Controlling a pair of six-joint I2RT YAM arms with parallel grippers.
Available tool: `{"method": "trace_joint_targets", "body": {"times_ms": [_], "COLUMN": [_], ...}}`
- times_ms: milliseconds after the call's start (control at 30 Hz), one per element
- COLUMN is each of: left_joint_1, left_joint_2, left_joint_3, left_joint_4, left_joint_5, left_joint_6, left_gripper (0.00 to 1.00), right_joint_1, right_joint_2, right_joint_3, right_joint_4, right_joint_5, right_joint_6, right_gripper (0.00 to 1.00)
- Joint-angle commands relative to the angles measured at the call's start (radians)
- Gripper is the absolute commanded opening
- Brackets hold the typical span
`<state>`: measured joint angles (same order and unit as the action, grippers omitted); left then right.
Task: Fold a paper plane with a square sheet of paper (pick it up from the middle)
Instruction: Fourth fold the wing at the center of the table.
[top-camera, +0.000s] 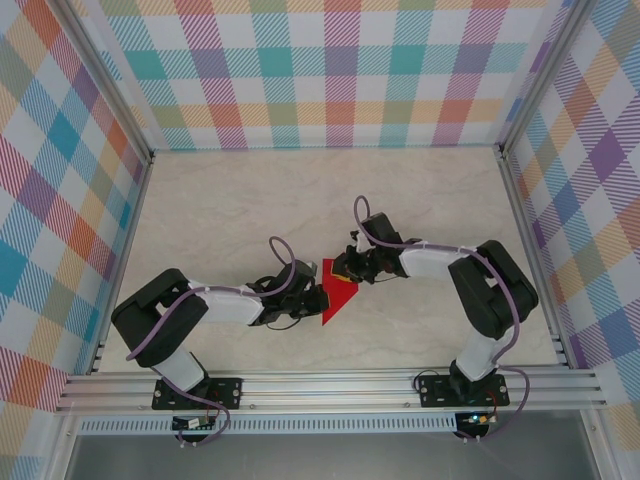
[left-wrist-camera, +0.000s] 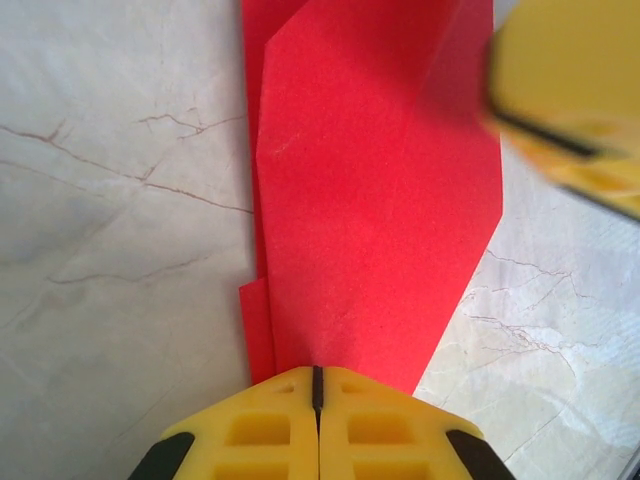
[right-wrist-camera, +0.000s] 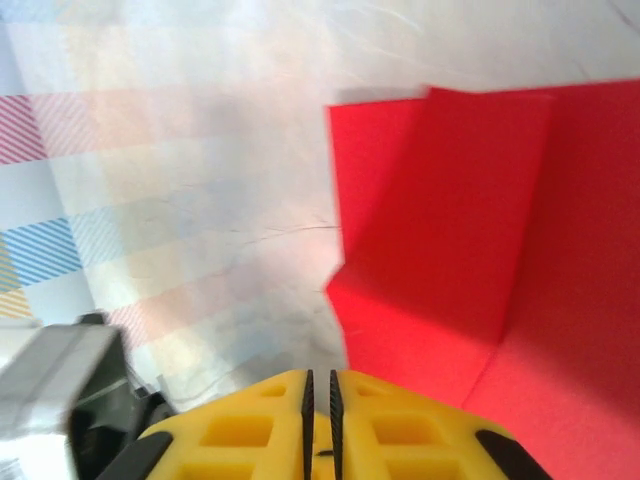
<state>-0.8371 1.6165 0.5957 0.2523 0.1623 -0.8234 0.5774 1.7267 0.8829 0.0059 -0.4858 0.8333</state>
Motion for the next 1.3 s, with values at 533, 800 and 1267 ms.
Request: {"method": "trace_joint_targets", "body": {"times_ms": [533, 800, 1267], "left_joint_1": [-0.010, -0.012, -0.013], "left_joint_2": [0.099, 0.102, 0.130], "left_joint_3": [-0.039, -0.055, -0.062], "left_joint_4": [-0.208, -0.235, -0.241], "left_joint_5": [-0.059, -0.064, -0.054], "left_joint_6": [-0.002, 0.002, 0.011], "left_gripper": [0.04, 0.03, 0.02], "right_joint_1": [0.067, 0.027, -0.085], "right_joint_2": [0.109, 0.123, 0.193], "right_joint_3": [-0.018, 0.014, 0.063], "right_joint_4": [-0.006, -0.019, 0.020], "right_joint_5": [0.050, 0.128, 0.064], "right_joint_6": [-0.032, -0.025, -0.052], "right_gripper": [0.08, 0.09, 0.11]}}
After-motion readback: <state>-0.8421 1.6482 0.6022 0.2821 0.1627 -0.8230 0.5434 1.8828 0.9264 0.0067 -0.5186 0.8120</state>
